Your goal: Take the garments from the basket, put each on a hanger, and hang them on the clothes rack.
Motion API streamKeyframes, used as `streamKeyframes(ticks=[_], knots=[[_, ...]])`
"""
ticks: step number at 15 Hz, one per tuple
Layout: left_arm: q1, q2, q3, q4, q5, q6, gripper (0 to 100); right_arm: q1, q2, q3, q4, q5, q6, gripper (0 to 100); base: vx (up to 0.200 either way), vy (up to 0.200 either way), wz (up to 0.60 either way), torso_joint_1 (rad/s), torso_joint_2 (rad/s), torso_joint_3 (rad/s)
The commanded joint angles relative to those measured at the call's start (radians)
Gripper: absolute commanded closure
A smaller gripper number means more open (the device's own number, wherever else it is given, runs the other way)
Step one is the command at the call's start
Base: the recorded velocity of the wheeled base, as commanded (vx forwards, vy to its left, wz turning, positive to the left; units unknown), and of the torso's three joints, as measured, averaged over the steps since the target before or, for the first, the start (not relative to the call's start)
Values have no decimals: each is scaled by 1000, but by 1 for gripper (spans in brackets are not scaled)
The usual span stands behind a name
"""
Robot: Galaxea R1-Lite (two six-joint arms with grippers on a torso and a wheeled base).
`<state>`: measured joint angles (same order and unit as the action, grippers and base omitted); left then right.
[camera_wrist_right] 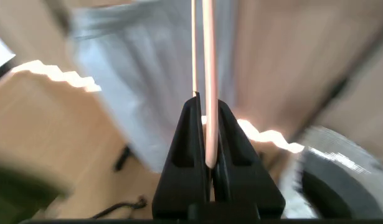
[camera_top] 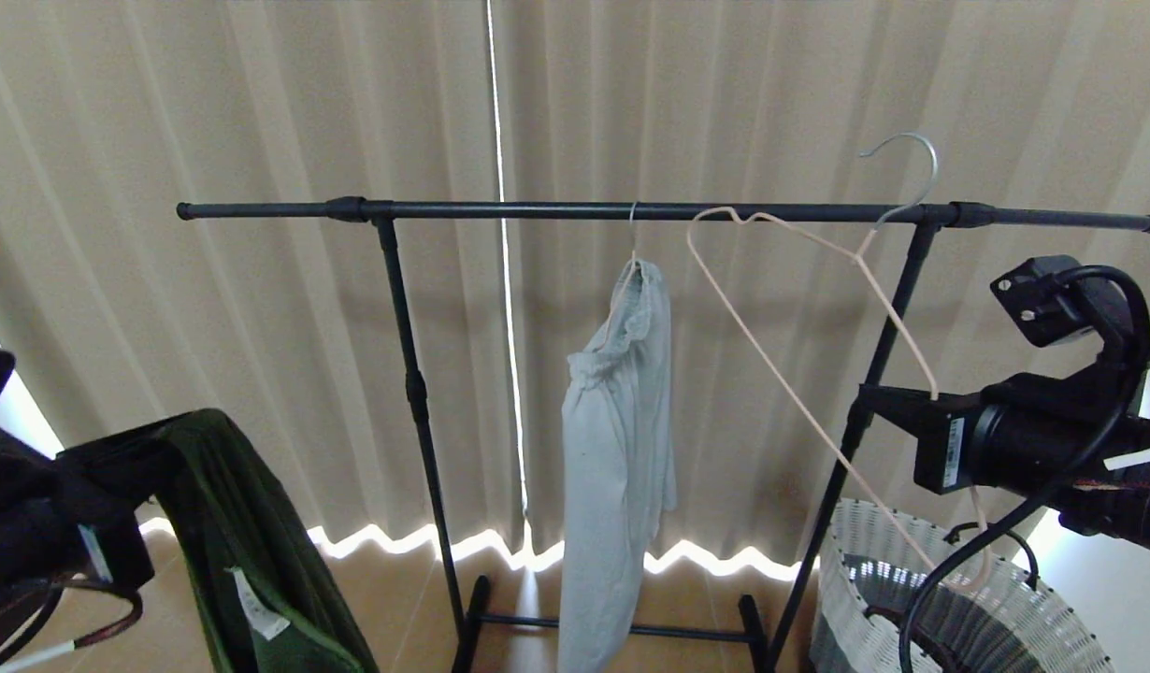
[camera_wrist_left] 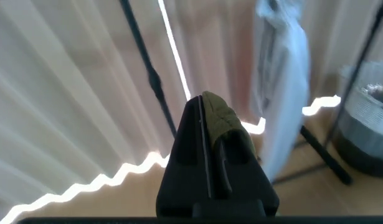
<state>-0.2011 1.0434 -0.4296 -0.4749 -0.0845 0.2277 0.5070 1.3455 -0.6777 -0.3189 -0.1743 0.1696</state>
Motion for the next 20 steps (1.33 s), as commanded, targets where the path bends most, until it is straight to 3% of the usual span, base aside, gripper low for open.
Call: streamKeyframes(ticks=[1,3,5,8,11,14,20], knots=[[-18,113,-135,50,66,1,100,50,7,-8,-2,25,1,100,0,0,0,0,0,0],[-52,221,-291,136,155,-10,100,120,37,-26,-2,52,4,100,0,0,0,0,0,0],[-66,265,-336,137,177,-22,100,150,55,-26,-2,64,7,100,0,0,0,0,0,0],[-97,466,-531,139,339,-102,100,332,86,-49,-2,93,41,100,0,0,0,0,0,0],[-98,566,-637,139,402,-143,100,443,84,-49,-2,124,90,100,0,0,0,0,0,0],[-112,570,-650,139,402,-143,100,505,95,-51,-2,133,120,100,0,0,0,0,0,0],[-169,558,-649,139,404,-142,100,528,122,-62,-3,131,122,100,0,0,0,0,0,0]])
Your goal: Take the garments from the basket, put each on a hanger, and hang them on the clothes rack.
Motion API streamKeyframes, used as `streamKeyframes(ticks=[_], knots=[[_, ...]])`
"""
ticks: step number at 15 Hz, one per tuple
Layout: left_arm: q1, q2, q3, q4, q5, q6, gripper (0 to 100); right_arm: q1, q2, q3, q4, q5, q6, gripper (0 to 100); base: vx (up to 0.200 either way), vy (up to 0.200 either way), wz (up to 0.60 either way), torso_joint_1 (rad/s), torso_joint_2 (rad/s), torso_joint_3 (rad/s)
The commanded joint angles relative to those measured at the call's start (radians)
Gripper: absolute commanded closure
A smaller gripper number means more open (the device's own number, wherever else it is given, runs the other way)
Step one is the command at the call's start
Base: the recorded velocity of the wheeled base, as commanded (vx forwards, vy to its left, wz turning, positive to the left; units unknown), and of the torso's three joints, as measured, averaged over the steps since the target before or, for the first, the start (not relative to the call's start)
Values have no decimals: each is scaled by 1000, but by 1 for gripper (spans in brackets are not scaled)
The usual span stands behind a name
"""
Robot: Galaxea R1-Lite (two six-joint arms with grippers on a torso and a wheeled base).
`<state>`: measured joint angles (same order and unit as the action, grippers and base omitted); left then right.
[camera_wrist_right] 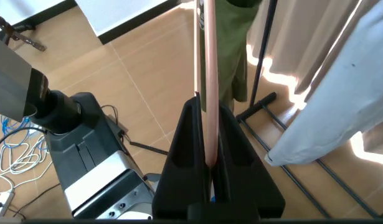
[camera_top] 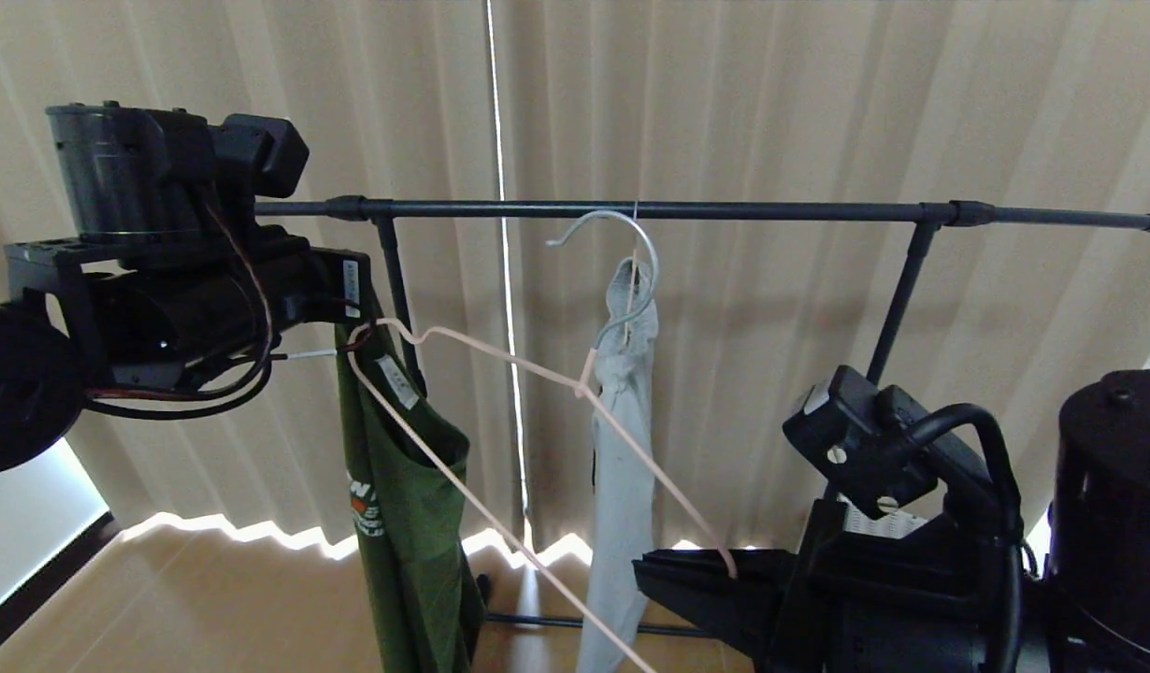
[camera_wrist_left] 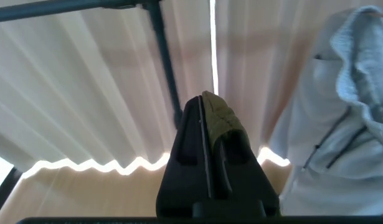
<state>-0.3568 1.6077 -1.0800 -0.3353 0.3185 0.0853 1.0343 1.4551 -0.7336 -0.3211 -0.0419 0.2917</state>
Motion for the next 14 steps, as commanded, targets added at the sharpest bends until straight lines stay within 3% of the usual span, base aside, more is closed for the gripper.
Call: streamKeyframes(ticks=[1,14], knots=[[-16,-14,5,1,1,2,100,-5,16,-9,-1,-1,0,100,0,0,0,0,0,0],[-62,-75,43,18,31,4,100,-40,116,-125,-1,-9,58,100,0,0,0,0,0,0]])
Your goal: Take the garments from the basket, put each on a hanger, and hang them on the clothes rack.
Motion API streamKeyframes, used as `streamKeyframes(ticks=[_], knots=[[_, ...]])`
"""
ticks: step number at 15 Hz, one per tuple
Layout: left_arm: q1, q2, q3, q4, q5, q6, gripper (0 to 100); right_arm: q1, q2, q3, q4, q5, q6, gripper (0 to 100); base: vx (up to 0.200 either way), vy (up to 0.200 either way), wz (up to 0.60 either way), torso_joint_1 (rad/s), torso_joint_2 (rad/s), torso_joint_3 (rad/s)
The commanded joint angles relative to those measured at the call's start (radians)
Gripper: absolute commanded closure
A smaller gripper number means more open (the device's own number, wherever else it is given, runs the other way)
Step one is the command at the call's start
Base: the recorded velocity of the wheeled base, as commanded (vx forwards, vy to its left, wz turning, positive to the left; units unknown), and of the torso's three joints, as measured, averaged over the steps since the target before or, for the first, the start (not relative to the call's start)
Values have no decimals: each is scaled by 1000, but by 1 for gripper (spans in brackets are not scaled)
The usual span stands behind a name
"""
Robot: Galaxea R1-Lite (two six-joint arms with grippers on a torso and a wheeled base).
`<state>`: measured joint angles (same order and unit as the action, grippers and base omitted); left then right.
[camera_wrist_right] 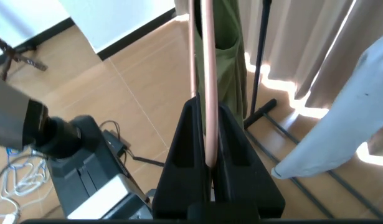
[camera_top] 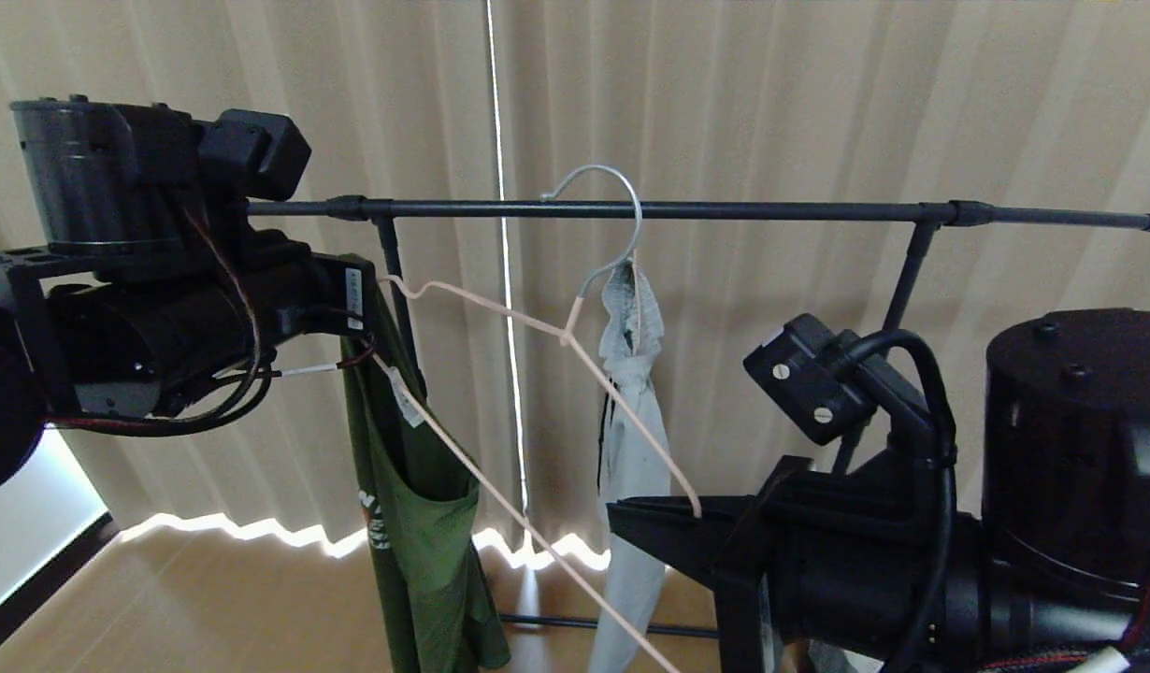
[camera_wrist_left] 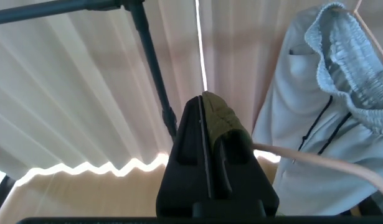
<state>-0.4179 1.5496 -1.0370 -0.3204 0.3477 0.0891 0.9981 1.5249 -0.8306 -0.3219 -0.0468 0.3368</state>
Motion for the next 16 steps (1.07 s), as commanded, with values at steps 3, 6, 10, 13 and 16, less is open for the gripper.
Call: streamKeyframes(ticks=[3,6,10,13,16], knots=[[-1,-43,-11,40,22,0,100,-4,129,-85,4,-27,82,100,0,0,0,0,0,0],[-7,-68,-6,40,24,-6,100,-15,187,-142,14,-67,100,100,0,0,0,0,0,0],[2,-101,-15,40,33,-6,100,-58,202,-148,17,-97,103,100,0,0,0,0,0,0],[14,-100,-9,40,76,0,100,-93,193,-137,17,-134,103,100,0,0,0,0,0,0],[14,-101,-6,43,77,1,100,-119,187,-142,15,-151,103,100,0,0,0,0,0,0]])
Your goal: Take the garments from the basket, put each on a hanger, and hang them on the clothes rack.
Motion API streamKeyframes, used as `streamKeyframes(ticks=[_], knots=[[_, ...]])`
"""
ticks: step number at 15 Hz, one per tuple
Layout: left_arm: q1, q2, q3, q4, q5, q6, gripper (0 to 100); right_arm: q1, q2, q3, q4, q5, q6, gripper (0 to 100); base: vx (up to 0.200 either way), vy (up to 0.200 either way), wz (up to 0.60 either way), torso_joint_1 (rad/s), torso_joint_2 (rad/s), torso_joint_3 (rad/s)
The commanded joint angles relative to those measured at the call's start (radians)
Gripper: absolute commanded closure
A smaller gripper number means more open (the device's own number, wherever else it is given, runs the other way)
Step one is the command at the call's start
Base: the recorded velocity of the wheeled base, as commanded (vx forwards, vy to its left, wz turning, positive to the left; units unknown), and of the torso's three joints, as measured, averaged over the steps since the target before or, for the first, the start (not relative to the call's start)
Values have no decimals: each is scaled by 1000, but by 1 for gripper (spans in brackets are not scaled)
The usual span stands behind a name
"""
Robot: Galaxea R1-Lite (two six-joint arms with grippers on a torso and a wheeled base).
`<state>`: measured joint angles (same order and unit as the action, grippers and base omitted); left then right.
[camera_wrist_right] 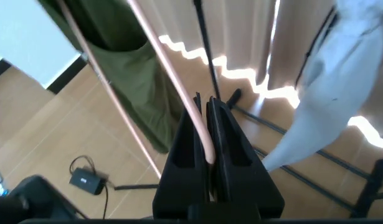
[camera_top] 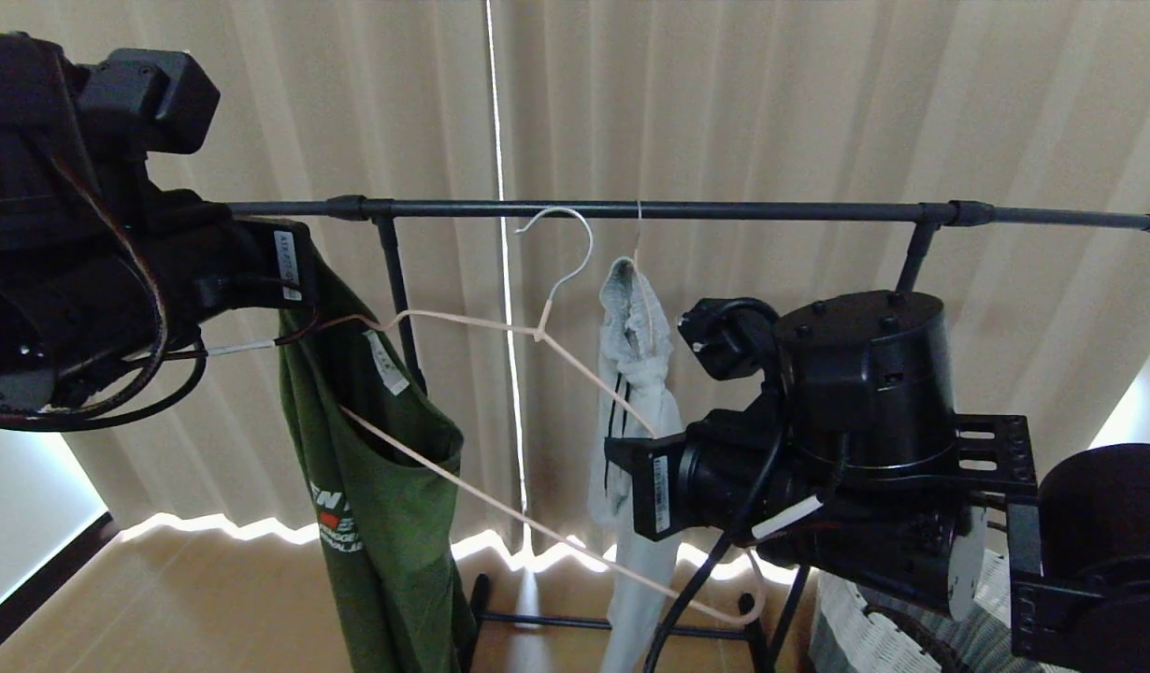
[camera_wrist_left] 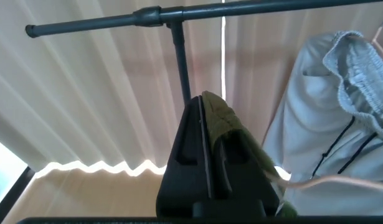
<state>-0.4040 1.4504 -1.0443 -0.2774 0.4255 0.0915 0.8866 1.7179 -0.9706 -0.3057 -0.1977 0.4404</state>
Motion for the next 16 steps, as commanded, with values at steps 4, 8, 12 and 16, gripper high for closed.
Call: streamKeyframes(ticks=[4,8,12,16], knots=[[-4,-2,16,15,41,13,100,-64,-1,-11,-12,-25,0,100,0,0,0,0,0,0],[-68,1,36,15,39,13,100,-69,6,-43,-13,-25,-2,100,0,0,0,0,0,0],[-147,11,24,12,39,7,100,-55,37,-95,-12,-25,-3,100,0,0,0,0,0,0],[-196,39,-26,9,39,2,100,-15,74,-128,-13,-25,-3,100,0,0,0,0,0,0]])
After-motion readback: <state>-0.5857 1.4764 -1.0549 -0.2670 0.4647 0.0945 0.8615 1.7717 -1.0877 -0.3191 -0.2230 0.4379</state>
